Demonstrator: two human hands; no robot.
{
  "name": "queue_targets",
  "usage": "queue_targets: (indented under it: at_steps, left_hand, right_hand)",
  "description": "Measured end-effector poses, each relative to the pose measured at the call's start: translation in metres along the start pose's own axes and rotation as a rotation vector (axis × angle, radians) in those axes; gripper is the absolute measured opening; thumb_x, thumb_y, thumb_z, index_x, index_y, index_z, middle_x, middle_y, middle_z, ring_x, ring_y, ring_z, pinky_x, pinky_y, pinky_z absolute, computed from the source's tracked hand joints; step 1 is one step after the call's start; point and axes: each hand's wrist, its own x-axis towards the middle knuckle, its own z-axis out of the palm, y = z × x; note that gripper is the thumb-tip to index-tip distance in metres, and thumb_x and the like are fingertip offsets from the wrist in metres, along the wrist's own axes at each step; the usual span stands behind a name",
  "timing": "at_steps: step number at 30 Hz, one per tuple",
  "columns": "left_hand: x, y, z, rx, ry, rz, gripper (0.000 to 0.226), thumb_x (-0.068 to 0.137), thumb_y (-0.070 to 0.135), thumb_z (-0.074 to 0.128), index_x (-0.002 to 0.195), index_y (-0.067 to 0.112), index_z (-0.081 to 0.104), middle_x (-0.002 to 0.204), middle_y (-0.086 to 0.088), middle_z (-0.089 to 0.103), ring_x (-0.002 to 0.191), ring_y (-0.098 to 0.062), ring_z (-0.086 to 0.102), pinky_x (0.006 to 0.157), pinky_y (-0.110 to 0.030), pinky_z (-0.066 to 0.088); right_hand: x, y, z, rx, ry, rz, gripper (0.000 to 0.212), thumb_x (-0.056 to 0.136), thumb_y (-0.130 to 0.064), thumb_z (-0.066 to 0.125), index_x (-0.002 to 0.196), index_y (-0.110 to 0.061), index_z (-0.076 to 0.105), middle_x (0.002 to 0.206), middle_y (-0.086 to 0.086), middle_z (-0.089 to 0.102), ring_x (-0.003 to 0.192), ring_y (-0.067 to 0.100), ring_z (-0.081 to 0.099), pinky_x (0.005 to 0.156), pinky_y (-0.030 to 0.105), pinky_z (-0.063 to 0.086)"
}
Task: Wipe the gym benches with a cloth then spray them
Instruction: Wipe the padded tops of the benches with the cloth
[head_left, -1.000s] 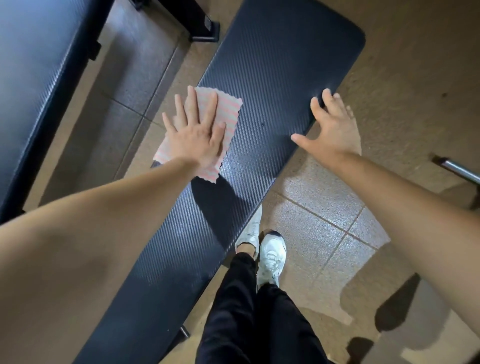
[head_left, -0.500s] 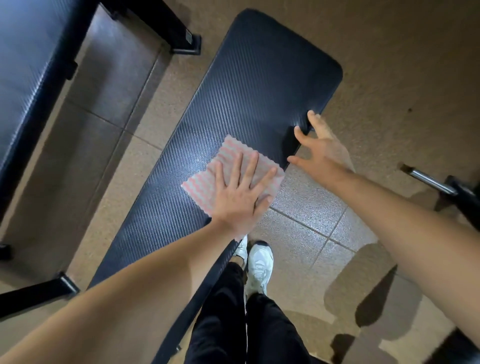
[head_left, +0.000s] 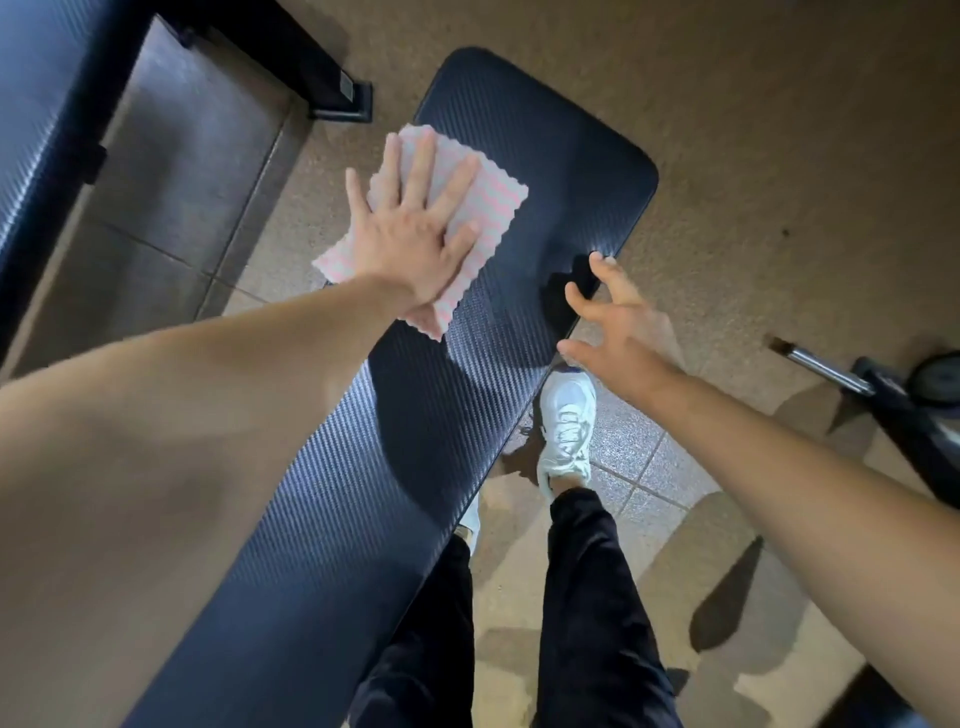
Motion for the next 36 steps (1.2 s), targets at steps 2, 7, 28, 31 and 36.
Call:
queue_targets:
  at_steps: [2, 7, 28, 31, 36]
  left_hand:
    - [0.000, 0.005, 0.001, 0.016, 0.030, -0.014, 0.063, 0.104, 0.058, 0.013, 0.162, 0.041, -0.005, 0.173, -0.006, -0.009, 0.157, -0.040, -0.009, 0.120, -0.072, 0.004]
    - [-0.024, 0.028, 0.016, 0.004, 0.038, 0.040, 0.063, 0.105, 0.058, 0.015, 0.164, 0.037, 0.006, 0.173, -0.008, -0.001, 0.158, -0.040, -0.003, 0.121, -0.069, -0.001]
    - [0.065, 0.060, -0.012, -0.014, 0.057, -0.022, 0.061, 0.104, 0.062, 0.018, 0.161, 0.047, 0.004, 0.174, 0.000, -0.001, 0.159, -0.036, -0.006, 0.118, -0.074, -0.001]
    - [0.094, 0.059, -0.024, -0.036, 0.064, -0.151, 0.059, 0.103, 0.063, 0.014, 0.160, 0.049, 0.005, 0.173, 0.002, -0.005, 0.158, -0.039, -0.009, 0.115, -0.078, 0.000]
    - [0.109, 0.088, -0.025, -0.014, 0.068, -0.204, 0.060, 0.103, 0.058, 0.013, 0.161, 0.045, 0.009, 0.173, -0.004, -0.002, 0.157, -0.041, -0.007, 0.115, -0.078, -0.001]
  right_hand:
    - [0.002, 0.002, -0.003, 0.068, 0.017, 0.006, 0.050, 0.090, -0.033, 0.074, 0.138, -0.031, 0.060, 0.165, -0.011, 0.024, 0.149, 0.002, 0.022, 0.109, 0.016, 0.021]
    - [0.026, 0.023, -0.028, 0.230, 0.249, 0.028, 0.037, 0.089, -0.024, 0.072, 0.126, -0.020, 0.070, 0.143, -0.003, 0.058, 0.125, 0.012, 0.058, 0.105, 0.006, 0.027]
    - [0.100, 0.068, -0.062, 0.499, 0.184, 0.170, 0.052, 0.089, -0.021, 0.073, 0.136, -0.034, 0.056, 0.112, -0.007, 0.069, 0.101, 0.011, 0.067, 0.101, 0.035, 0.052]
    - [0.101, 0.071, -0.061, 0.549, 0.184, 0.172, 0.051, 0.089, -0.021, 0.074, 0.134, -0.035, 0.057, 0.107, -0.007, 0.068, 0.099, 0.010, 0.067, 0.094, 0.026, 0.053]
    - [0.105, 0.081, -0.069, 0.593, 0.090, 0.087, 0.052, 0.091, -0.013, 0.072, 0.139, -0.028, 0.055, 0.125, -0.004, 0.065, 0.098, 0.002, 0.065, 0.075, -0.001, 0.044]
